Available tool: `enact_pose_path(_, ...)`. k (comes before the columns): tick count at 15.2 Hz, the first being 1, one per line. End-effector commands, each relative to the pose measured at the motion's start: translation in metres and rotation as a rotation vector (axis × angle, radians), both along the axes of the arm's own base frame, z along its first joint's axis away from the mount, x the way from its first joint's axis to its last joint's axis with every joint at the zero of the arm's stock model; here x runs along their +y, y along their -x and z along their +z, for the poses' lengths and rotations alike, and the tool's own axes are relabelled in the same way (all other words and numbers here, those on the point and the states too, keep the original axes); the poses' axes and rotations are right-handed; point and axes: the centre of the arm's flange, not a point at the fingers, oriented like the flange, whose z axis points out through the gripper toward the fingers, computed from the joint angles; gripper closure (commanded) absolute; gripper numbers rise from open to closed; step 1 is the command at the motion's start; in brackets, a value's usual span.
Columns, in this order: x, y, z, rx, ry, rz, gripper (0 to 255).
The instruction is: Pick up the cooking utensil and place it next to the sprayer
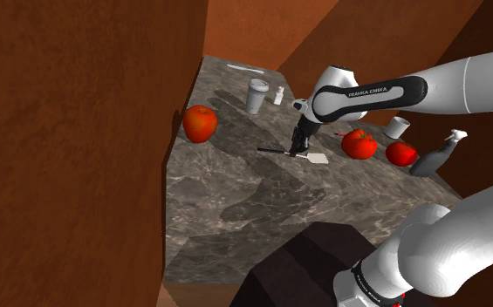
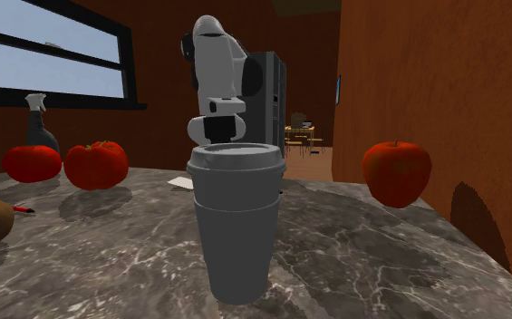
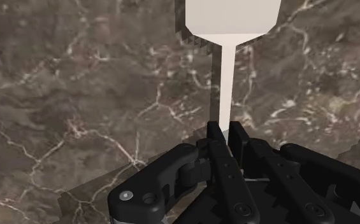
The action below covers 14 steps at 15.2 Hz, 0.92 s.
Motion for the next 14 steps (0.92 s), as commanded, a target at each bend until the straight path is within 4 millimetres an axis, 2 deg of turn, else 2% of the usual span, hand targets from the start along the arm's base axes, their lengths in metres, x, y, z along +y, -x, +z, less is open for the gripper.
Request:
enact_pose_path(1,0.0,0.0,0.0,0.0,0.0,0.0,255)
enact_pose_path(5,0.0,0.0,0.0,0.0,0.0,0.0,255)
enact_pose_path(14,0.0,0.0,0.047,0.0,0.0,0.0,255)
